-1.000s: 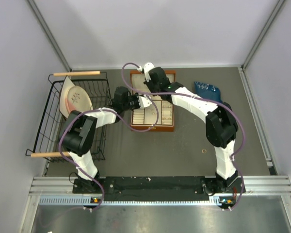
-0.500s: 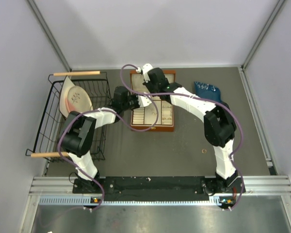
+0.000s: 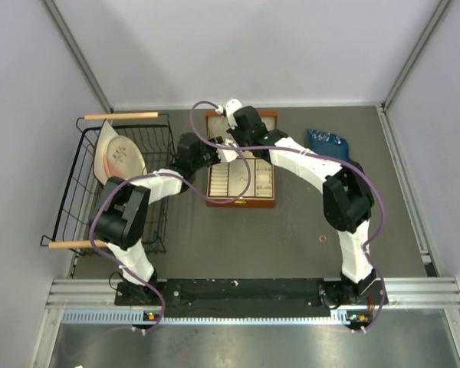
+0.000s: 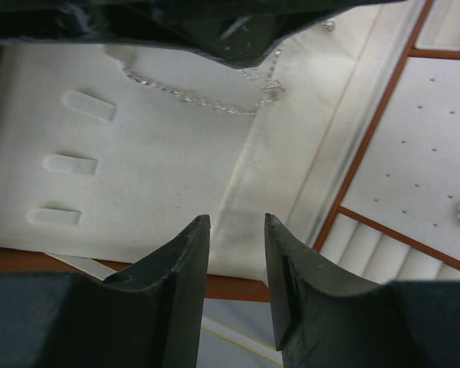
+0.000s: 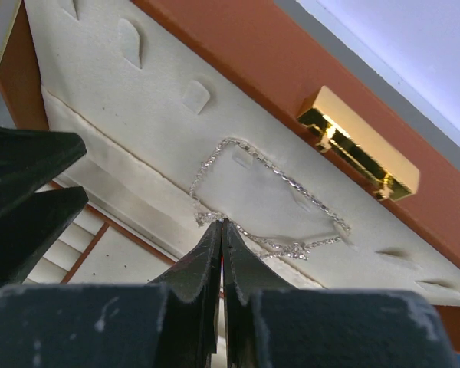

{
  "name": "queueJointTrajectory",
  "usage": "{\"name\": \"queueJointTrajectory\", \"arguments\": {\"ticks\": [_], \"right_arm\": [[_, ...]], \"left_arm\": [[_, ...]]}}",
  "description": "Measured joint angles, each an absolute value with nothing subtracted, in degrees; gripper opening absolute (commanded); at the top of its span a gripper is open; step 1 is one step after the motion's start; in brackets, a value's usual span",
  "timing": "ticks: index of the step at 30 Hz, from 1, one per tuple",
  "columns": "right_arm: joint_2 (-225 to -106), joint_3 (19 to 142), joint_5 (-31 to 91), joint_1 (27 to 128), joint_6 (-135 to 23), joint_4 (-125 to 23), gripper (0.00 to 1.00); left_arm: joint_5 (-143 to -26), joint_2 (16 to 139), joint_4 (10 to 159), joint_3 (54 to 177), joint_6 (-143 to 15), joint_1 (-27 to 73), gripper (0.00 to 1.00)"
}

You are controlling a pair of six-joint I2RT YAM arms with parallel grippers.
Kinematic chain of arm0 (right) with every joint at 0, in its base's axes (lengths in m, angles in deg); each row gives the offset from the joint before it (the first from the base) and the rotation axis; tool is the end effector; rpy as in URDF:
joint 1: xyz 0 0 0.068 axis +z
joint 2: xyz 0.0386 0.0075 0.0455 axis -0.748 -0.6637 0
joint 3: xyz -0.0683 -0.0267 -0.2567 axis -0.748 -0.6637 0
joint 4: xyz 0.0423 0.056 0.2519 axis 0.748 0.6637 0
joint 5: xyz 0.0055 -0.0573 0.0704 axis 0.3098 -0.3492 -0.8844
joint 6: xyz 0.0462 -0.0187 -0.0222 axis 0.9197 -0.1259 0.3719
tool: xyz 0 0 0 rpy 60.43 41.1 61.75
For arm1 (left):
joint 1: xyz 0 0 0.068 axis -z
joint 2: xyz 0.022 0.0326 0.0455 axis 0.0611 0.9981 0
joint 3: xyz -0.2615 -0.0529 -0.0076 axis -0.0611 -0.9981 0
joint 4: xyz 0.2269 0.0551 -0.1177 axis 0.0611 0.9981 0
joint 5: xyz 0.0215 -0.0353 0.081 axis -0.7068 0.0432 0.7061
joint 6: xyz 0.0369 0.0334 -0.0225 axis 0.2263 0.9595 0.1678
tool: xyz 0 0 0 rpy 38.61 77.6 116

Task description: Organize the mixed jewelry

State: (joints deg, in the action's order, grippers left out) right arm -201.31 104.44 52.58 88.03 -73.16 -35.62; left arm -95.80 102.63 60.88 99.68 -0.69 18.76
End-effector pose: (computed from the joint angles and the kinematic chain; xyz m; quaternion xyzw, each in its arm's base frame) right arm 0.3759 0.2985 0.2669 -0.3124 0.8173 0.0036 0.4842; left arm 0.3549 -0.1584 0.2027 0.5591 0.5822 0.0110 0.5902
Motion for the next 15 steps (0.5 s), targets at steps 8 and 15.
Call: {"name": "queueJointTrajectory", "arguments": {"ticks": [8, 15], "right_arm": [[-200.1, 104.4, 53.1, 88.0, -73.5, -35.7, 0.0], [-199.9, 104.4, 53.2, 88.0, -73.5, -35.6, 0.0]], "left_arm": [[-94.3, 104.4, 56.6, 99.7, 1.0, 18.8, 0.52], [-94.1, 106.3, 56.1, 99.7, 2.6, 18.8, 0.58]]}}
